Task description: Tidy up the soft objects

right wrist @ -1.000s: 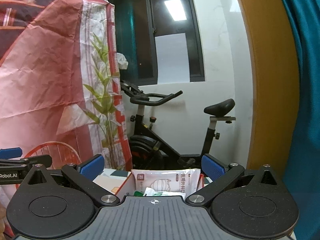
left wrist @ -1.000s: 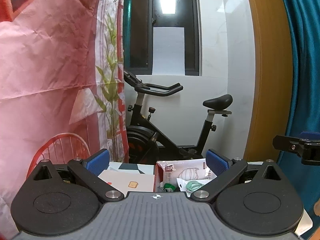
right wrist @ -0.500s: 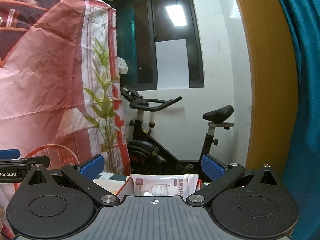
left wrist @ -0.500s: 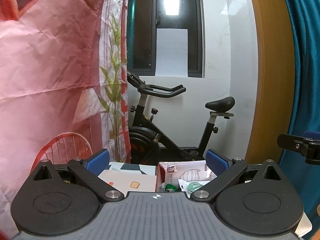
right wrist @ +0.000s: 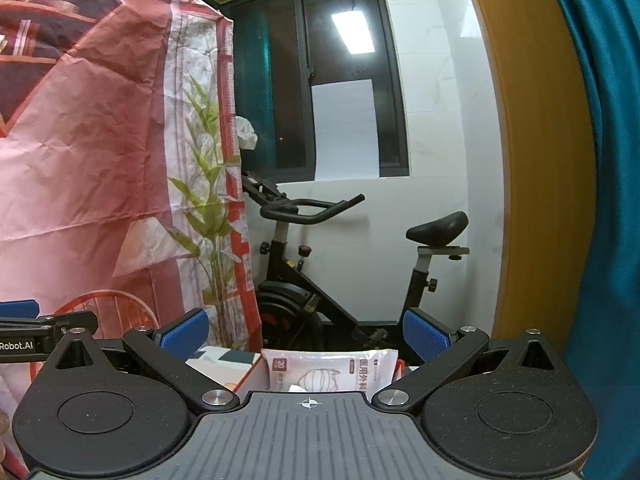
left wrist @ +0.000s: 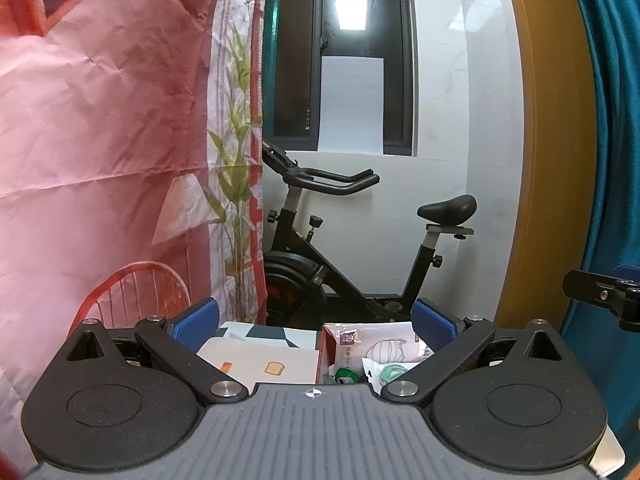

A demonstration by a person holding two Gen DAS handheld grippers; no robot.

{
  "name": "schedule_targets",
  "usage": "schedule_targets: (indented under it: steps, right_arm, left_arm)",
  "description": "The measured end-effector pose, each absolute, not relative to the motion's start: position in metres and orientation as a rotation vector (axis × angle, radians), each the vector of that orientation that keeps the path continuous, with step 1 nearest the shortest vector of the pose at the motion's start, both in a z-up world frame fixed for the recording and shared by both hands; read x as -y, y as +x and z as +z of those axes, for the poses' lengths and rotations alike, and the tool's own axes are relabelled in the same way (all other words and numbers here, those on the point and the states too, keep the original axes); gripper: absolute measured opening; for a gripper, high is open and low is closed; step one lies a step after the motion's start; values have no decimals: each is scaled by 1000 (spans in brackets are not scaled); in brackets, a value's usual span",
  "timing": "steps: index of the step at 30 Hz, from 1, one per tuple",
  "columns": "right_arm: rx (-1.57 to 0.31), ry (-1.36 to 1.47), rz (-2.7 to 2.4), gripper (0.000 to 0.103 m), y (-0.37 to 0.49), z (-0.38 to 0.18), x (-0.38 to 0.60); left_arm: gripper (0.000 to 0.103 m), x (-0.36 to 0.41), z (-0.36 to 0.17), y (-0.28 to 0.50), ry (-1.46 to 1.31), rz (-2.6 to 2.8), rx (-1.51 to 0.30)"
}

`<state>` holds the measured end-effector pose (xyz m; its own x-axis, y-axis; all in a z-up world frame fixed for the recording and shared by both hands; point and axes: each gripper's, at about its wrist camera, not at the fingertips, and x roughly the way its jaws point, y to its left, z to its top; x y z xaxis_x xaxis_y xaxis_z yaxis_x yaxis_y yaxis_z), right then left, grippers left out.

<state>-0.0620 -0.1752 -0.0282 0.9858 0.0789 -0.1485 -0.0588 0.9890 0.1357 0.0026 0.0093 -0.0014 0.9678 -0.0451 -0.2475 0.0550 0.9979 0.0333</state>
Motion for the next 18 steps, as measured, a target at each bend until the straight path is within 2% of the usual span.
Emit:
schedule_targets:
  steps: [18]
  right_arm:
    - [-150, 130, 73, 103, -63, -28, 176]
  left_arm:
    - [103, -9, 1, 1, 39, -43, -246]
